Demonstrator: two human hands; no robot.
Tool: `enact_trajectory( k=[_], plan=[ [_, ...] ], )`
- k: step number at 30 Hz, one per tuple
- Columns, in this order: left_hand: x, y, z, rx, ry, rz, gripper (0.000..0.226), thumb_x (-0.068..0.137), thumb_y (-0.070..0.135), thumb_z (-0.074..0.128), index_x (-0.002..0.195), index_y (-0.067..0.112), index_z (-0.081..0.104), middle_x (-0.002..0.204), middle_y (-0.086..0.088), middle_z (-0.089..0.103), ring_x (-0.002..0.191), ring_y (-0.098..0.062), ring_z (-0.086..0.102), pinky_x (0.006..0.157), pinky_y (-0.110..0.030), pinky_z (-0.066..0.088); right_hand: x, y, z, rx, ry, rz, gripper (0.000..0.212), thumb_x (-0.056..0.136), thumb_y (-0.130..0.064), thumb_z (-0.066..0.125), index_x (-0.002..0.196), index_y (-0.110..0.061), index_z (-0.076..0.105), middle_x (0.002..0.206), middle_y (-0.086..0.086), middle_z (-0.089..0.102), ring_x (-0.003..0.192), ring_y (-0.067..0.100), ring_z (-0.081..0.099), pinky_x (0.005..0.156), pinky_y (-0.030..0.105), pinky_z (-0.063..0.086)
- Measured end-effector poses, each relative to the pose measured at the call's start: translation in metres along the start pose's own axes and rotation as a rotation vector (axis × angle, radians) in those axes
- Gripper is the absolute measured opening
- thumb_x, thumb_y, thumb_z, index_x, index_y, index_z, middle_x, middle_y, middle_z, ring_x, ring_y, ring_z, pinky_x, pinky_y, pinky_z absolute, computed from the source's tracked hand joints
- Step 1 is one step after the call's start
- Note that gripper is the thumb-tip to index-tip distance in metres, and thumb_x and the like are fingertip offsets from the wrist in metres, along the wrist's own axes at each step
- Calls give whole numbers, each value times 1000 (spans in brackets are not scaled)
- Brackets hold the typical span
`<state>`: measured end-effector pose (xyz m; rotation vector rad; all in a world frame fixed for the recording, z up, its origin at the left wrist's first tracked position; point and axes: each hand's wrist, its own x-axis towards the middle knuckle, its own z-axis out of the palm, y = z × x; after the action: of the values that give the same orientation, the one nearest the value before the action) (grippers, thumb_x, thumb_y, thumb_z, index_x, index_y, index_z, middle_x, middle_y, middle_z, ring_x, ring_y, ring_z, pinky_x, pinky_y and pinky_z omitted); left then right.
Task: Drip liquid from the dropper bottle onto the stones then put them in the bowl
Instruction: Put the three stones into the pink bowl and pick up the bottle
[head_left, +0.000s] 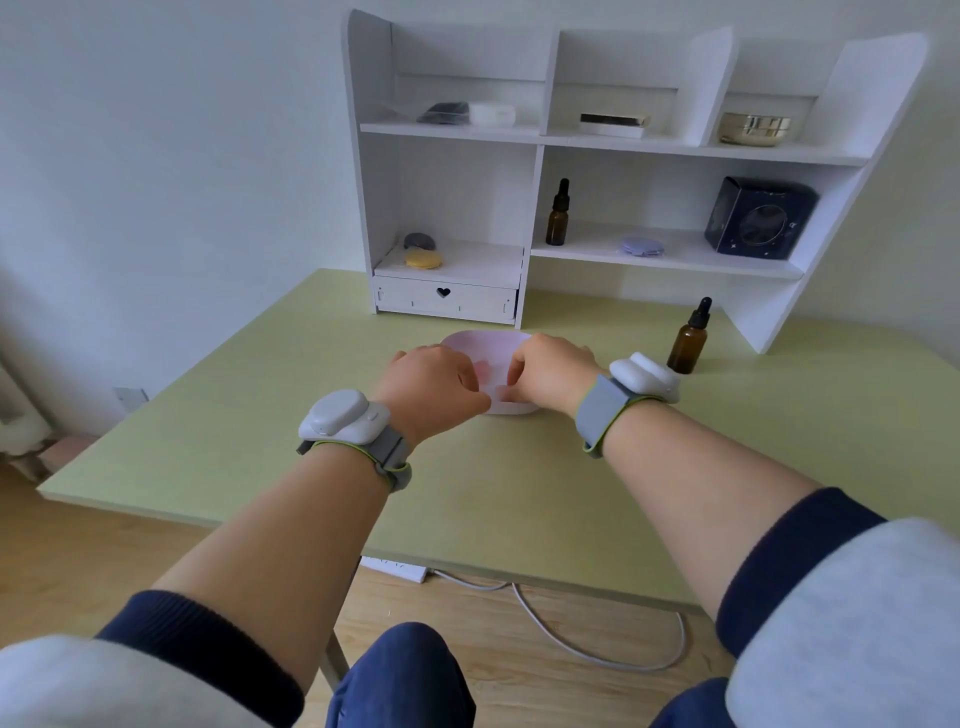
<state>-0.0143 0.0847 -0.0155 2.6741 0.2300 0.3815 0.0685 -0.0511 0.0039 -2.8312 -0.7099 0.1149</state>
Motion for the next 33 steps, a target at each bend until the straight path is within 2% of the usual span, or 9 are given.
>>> enact_trajectory(
  k=[4, 8, 11, 14, 17, 21, 26, 33],
  plan=[
    [2, -1, 1, 12, 2, 8, 7, 72, 35, 62, 72, 30, 67, 80, 18, 55, 90, -13, 56, 87, -30, 36, -5, 5, 1, 89, -2, -20, 13, 83, -38, 72, 92, -30, 70, 109, -6, 69, 105, 22, 61, 100, 37, 46],
    [4, -1, 2, 18, -2, 22, 5, 73, 34, 61, 68, 33, 62, 78, 18, 53, 92, -15, 53, 85, -30, 34, -8, 17, 2, 245, 120, -40, 7, 81, -32, 72, 82, -28, 66, 97, -5, 71, 96, 22, 64, 86, 33, 50],
    [6, 2, 4, 31, 18, 39, 6, 74, 33, 61, 69, 33, 63, 83, 11, 57, 93, -17, 50, 83, -29, 33, -9, 30, -2, 306, 167, -43, 8, 82, -29, 71, 77, -24, 67, 78, -12, 65, 80, 17, 61, 66, 26, 42],
    [8, 0, 6, 49, 77, 49, 7, 74, 30, 62, 69, 31, 66, 86, 9, 59, 93, -16, 48, 81, -28, 32, -15, 40, -4, 361, 83, -92, 21, 79, -35, 75, 76, -15, 69, 71, -11, 60, 66, 11, 53, 58, 25, 39],
    [11, 2, 7, 84, 116, 54, 9, 76, 30, 61, 70, 31, 67, 88, 9, 60, 93, -17, 50, 80, -28, 33, -21, 50, -3, 373, 57, -112, 25, 77, -41, 77, 82, -18, 72, 74, -8, 61, 65, 11, 53, 56, 24, 38],
    [18, 9, 11, 118, 126, 57, 11, 80, 29, 59, 72, 32, 66, 89, 7, 61, 89, -19, 55, 80, -29, 34, -18, 58, -1, 352, 89, -113, 12, 84, -29, 71, 93, -20, 72, 86, -6, 64, 77, 15, 59, 57, 20, 40],
    [25, 11, 16, 159, 178, 35, 16, 85, 28, 58, 85, 24, 74, 93, 1, 64, 91, -23, 58, 84, -32, 39, -12, 58, 5, 333, 96, -109, 21, 88, -20, 62, 107, -23, 69, 95, -7, 65, 86, 16, 60, 65, 21, 41],
    [34, 9, 18, 159, 175, 21, 17, 88, 25, 57, 90, 20, 73, 98, -2, 65, 96, -25, 58, 89, -34, 42, -5, 59, 10, 344, 106, -108, 29, 88, -15, 56, 112, -25, 68, 99, -5, 67, 89, 17, 61, 74, 24, 43]
  ],
)
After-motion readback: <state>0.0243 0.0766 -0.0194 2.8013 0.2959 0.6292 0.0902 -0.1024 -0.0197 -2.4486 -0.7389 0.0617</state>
